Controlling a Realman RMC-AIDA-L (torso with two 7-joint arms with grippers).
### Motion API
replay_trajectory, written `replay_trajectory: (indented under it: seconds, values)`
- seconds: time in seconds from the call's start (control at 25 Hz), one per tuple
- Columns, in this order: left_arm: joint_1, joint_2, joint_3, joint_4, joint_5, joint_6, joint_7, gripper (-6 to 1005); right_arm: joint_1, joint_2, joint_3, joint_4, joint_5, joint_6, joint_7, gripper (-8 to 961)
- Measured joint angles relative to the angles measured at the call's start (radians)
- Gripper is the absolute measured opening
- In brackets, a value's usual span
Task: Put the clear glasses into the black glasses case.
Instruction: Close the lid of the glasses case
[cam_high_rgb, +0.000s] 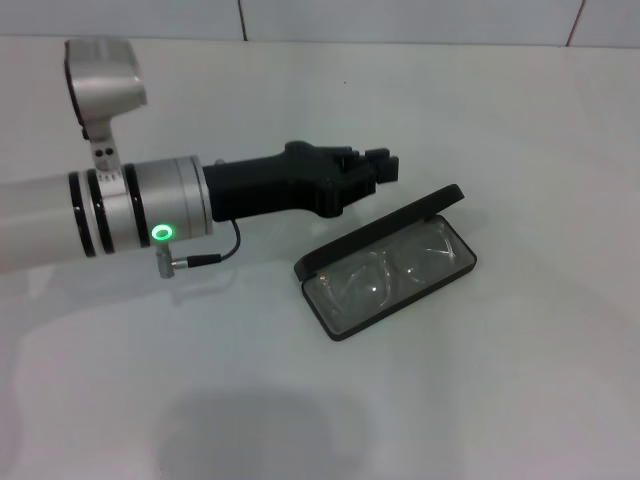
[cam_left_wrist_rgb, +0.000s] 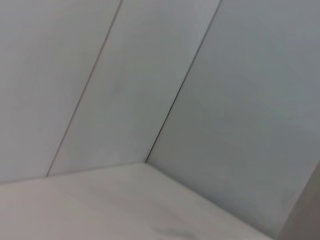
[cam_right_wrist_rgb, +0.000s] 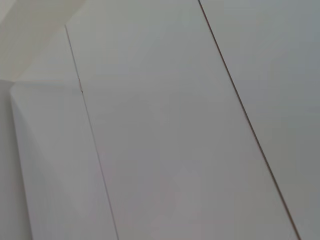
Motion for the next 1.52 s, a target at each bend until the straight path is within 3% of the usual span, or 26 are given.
replay_trajectory:
  seconds: [0.6,1.52]
  values:
    - [-0.002,-0.007,0.045,-0.087,-0.006,-0.069,0.055,217,0.094,0.0,-0.006,0.153,-0.01,0.005,-0.093,312]
    - [-0.008,-0.008,0.051,-0.127,-0.004,-0.163,0.09,210,0.087,0.001,-0.003,0.222,-0.008,-0.033,-0.098,314]
